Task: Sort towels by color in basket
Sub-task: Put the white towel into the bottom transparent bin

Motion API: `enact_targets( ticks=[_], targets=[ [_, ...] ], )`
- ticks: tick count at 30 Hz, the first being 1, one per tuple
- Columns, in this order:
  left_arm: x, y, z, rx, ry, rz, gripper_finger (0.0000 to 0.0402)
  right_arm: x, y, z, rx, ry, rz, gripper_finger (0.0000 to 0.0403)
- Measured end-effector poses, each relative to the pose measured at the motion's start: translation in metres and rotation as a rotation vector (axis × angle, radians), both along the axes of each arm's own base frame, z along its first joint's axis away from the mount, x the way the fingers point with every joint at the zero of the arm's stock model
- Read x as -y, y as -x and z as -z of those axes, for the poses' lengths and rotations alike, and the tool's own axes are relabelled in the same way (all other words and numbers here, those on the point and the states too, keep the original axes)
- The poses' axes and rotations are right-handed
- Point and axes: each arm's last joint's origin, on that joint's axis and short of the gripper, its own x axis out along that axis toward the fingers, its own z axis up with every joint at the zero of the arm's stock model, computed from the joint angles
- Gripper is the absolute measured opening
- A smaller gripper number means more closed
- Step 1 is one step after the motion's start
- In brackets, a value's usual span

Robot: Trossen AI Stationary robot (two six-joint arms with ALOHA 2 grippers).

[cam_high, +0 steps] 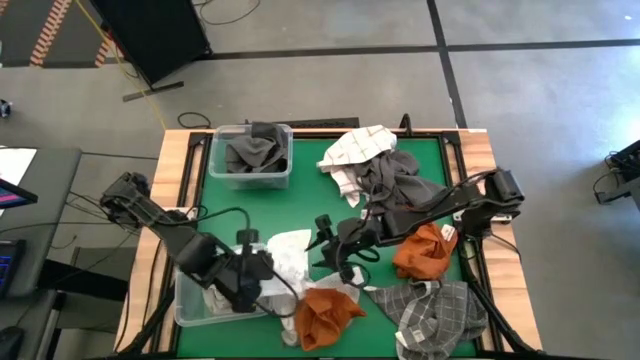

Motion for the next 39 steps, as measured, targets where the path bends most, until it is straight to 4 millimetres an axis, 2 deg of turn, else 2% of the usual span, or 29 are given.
enact_targets(
  ticks=[5,11,19,24,33,39],
  targets=[
    [0.007,0.023,-0.001,-0.139,0.073,-0.124,0.0003,0.011,0.019,0.004,-0.208,0.074,0.094,0.0245],
    [0.017,0.039,0.012,-0.291,0.174,-0.24,0.0003,0.027,0.037,0.019,-0.435,0.069,0.194,0.024],
    [0.02,0.034,0.055,-0.41,0.233,-0.248,0.0004,0.043,0.059,0.056,-0.591,0.045,0.287,0.0239],
    [0.011,0.027,0.086,-0.456,0.261,-0.309,0.0008,0.046,0.067,0.067,-0.631,0.039,0.311,0.0239],
    [0.001,0.022,0.131,-0.507,0.37,-0.364,0.001,0.046,0.07,0.071,-0.642,0.038,0.315,0.0239],
    [0.0,0.022,0.136,-0.478,0.36,-0.387,0.0013,0.046,0.07,0.071,-0.639,0.037,0.314,0.0239]
  ],
)
